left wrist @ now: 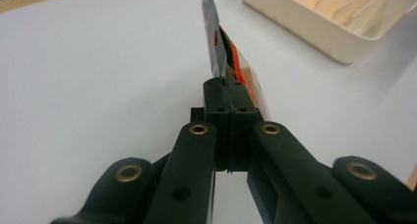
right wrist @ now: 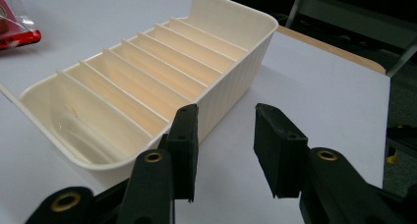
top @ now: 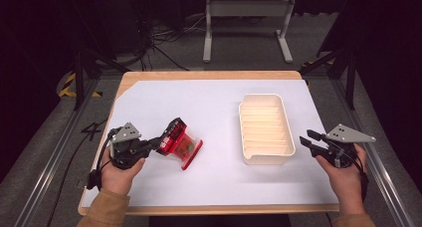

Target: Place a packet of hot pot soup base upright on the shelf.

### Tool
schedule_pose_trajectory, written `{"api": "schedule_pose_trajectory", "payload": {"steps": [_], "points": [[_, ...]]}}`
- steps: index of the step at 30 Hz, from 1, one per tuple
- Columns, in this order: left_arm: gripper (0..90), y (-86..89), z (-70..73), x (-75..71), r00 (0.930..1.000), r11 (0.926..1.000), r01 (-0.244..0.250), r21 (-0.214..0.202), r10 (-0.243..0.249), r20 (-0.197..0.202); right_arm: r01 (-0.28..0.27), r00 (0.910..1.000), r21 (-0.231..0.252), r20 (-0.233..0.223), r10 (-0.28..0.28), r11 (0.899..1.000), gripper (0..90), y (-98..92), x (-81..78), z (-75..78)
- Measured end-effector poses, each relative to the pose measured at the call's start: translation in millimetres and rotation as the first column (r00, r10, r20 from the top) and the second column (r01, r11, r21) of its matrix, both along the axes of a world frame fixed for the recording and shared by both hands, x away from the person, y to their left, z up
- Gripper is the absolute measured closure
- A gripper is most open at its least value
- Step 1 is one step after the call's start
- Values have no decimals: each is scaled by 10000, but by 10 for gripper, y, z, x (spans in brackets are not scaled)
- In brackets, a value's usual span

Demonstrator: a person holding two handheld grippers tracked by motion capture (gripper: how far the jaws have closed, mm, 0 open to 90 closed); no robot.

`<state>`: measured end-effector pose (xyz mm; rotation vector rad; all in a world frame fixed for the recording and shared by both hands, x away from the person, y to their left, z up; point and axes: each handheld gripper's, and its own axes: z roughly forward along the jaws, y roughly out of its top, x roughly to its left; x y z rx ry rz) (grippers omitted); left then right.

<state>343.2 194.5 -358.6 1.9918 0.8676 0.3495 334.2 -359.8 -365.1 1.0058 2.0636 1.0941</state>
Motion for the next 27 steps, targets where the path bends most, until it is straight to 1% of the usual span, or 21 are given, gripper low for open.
{"api": "schedule_pose_trajectory", "payload": {"steps": [1,2,3,5,6,7,8,10,12,14,15,16,17,19,20,21,22,25,26,27], "points": [[900,-3,31,-18,9999,9999,117,29,-118,83,-73,10000,91,5,73,9999,612,12,-5,10],[900,-13,58,-43,9998,9999,171,-4,-171,112,-194,9998,250,14,193,9995,613,20,-7,19],[900,-22,86,-61,9994,9997,259,48,-260,222,-330,9995,473,26,329,9983,612,26,-10,29],[900,-45,127,-96,9987,9994,336,122,-341,385,-538,9985,796,97,532,9954,616,45,-18,51],[900,-57,156,-117,9978,9989,409,224,-420,514,-639,9979,875,133,630,9941,616,55,-19,60],[900,-71,180,-138,9972,9987,428,288,-444,606,-808,9967,1064,162,795,9910,618,79,-25,75],[900,-83,209,-159,9964,9983,443,380,-469,706,-978,9952,1136,214,960,9887,618,110,-29,91],[900,-88,242,-174,9953,9976,522,457,-557,789,-1252,9920,1115,292,1227,9858,618,186,-34,126],[900,-96,276,-188,9945,9975,557,443,-594,866,-1533,9880,1097,357,1502,9821,617,263,-40,173],[900,-112,309,-184,9939,9970,679,368,-708,842,-1881,9820,1158,404,1846,9753,611,344,-48,219],[900,-132,326,-179,9932,9965,777,316,-801,845,-2207,9752,1195,430,2170,9680,609,409,-51,255],[900,-164,352,-177,9919,9956,890,292,-912,883,-2428,9699,1177,471,2388,9629,607,465,-56,291],[900,-189,370,-177,9911,9950,955,286,-977,908,-2699,9627,1123,522,2655,9563,604,539,-63,341],[900,-257,423,-185,9875,9923,1187,345,-1216,999,-3105,9502,1031,605,3056,9450,599,650,-70,415],[900,-257,423,-185,9875,9923,1187,345,-1216,999,-3105,9502,1031,605,3056,9450,599,650,-70,415],[900,-309,466,-194,9843,9902,1348,375,-1382,1100,-3324,9427,921,630,3277,9386,597,718,-75,459],[900,-344,494,-203,9820,9885,1465,385,-1500,1146,-3651,9303,705,652,3609,9283,592,823,-79,525],[900,-458,563,-230,9746,9833,1774,398,-1812,1317,-4264,9035,373,662,4235,9038,574,1035,-73,647],[900,-498,579,-238,9720,9813,1877,421,-1917,1357,-4471,8932,261,671,4447,8941,567,1104,-62,680],[900,-548,597,-247,9683,9781,2028,466,-2074,1389,-4629,8851,160,633,4611,8863,562,1171,-53,709]]}}
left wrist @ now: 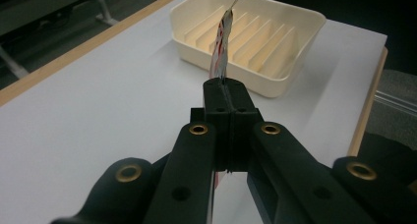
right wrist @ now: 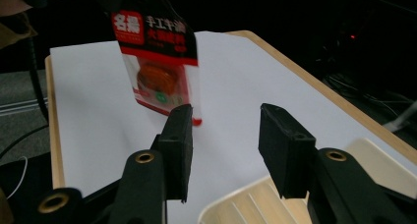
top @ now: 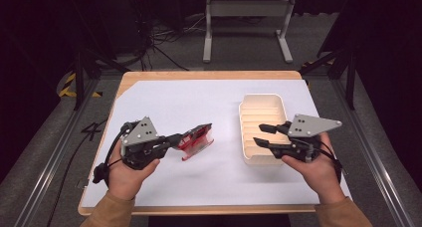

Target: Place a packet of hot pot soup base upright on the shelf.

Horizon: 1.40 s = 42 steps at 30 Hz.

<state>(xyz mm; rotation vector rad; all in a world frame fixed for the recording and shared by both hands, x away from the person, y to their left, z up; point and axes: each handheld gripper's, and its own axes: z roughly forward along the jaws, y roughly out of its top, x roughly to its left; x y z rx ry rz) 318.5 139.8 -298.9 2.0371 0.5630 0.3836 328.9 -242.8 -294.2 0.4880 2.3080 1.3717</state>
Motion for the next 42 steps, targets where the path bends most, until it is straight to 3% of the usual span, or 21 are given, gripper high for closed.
{"api": "schedule_pose_trajectory", "payload": {"steps": [7,8,13,18,22,25,33,37,39,42], "points": [[900,-229,64,-55,9973,9974,719,-6,-719,156,-925,9956,-378,-154,920,9950,524,351,110,45],[900,-310,77,-83,9954,9956,931,71,-933,206,-1333,9908,-372,-273,1323,9904,517,435,151,7],[900,-427,100,-123,9918,9923,1229,179,-1235,342,-1862,9816,-264,-472,1848,9822,517,524,185,-41],[900,-485,96,-142,9904,9911,1316,222,-1324,390,-2293,9728,-487,-449,2272,9721,639,582,205,-70],[900,-465,83,-132,9930,9937,1105,179,-1111,399,-2581,9661,-726,-172,2575,9634,800,586,206,-56],[900,-430,68,-113,9948,9954,961,-47,-959,342,-2767,9602,-882,154,2790,9569,857,598,195,-50],[862,-354,51,-81,9978,9983,556,-196,-548,366,-2783,9553,-1347,643,2887,9510,892,670,189,-11],[759,-265,50,-43,9994,9985,250,-489,-238,248,-2728,9560,-1544,678,2856,9496,892,670,198,9],[664,-216,51,-17,9999,9982,92,-597,-84,135,-2574,9600,-1591,700,2710,9531,892,647,211,32],[616,-130,40,12,9997,9973,-200,-708,210,141,-2407,9657,-1455,636,2519,9596,893,592,245,79]]}}
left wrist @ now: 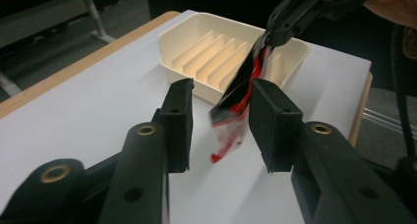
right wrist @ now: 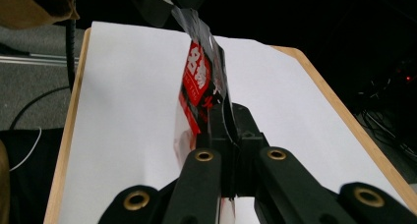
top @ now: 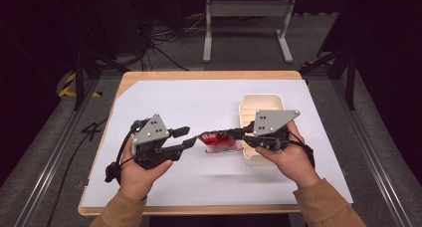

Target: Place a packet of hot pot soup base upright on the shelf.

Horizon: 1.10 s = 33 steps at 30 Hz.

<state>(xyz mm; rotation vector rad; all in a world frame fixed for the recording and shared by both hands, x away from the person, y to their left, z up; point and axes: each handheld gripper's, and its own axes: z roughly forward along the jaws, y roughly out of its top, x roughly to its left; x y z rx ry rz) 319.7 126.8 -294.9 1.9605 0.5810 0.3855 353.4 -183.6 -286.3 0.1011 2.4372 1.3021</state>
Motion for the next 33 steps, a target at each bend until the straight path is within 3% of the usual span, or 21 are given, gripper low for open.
{"api": "schedule_pose_trajectory", "payload": {"steps": [4,11,15,17,23,33], "points": [[580,112,-72,75,9986,9980,-488,407,495,-178,287,9995,220,-103,-285,9993,892,-88,41,93],[543,295,-215,228,9915,9923,-1100,568,1135,-629,827,9966,260,42,-828,9962,892,-246,122,243],[518,387,-272,293,9871,9874,-1396,748,1447,-690,1090,9940,293,84,-1092,9936,891,-352,180,293],[515,429,-306,327,9806,9821,-1686,840,1757,-872,1191,9928,268,90,-1194,9925,891,-402,208,309],[505,542,-396,415,9710,9730,-2067,1023,2168,-1007,1605,9861,228,388,-1613,9868,890,-583,303,351],[466,753,-486,494,9521,9599,-2682,820,2771,-1294,1797,9823,105,523,-1800,9837,890,-758,444,327]]}}
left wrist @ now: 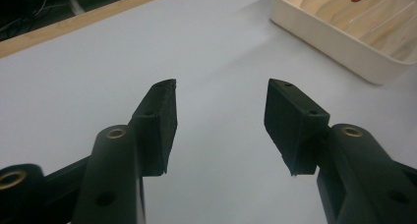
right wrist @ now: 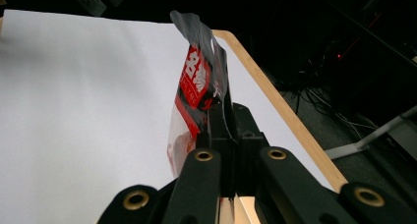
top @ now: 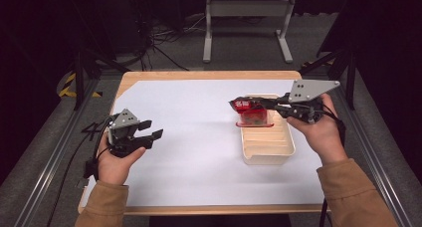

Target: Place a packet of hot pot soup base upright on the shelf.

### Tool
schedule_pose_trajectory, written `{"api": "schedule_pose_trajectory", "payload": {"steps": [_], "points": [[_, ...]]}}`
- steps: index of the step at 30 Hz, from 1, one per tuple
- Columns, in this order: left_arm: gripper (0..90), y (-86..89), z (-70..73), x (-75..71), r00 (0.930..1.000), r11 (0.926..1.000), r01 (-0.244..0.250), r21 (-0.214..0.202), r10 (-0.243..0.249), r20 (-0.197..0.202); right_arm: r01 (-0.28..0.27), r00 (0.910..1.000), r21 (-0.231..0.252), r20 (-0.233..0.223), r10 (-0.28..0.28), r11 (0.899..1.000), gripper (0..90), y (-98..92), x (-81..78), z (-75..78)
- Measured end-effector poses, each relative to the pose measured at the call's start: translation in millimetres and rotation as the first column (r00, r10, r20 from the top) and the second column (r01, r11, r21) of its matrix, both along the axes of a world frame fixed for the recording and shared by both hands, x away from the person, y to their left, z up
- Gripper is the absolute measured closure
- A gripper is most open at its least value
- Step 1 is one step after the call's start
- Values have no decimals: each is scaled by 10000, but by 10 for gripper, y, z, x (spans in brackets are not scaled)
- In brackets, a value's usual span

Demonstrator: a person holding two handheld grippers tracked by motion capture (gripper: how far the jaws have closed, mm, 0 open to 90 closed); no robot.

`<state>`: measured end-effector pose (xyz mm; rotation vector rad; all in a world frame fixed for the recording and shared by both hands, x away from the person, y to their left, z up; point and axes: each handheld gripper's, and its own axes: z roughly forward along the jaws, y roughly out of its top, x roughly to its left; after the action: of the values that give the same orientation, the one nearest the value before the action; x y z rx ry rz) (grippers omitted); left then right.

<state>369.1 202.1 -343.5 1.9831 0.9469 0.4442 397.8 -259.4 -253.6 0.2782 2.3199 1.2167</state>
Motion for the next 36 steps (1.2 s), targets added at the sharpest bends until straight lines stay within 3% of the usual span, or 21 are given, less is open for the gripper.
{"api": "schedule_pose_trajectory", "payload": {"steps": [3,9,17,25,36], "points": [[461,69,-18,19,9998,9997,-92,-210,89,-149,84,10000,41,15,-84,10000,891,-54,41,-6],[419,141,-78,67,9977,9989,-414,-201,403,-539,345,9994,158,66,-346,9993,891,-139,98,-19],[380,206,-143,110,9958,9976,-666,-173,654,-640,631,9980,131,-91,-630,9979,891,-241,155,-59],[372,182,-162,117,9960,9983,-577,-81,570,-684,608,9978,94,-283,-605,9981,891,-282,177,-153],[367,190,-185,133,9956,9984,-563,-24,560,-746,574,9981,-186,-202,-578,9982,891,-285,245,-263]]}}
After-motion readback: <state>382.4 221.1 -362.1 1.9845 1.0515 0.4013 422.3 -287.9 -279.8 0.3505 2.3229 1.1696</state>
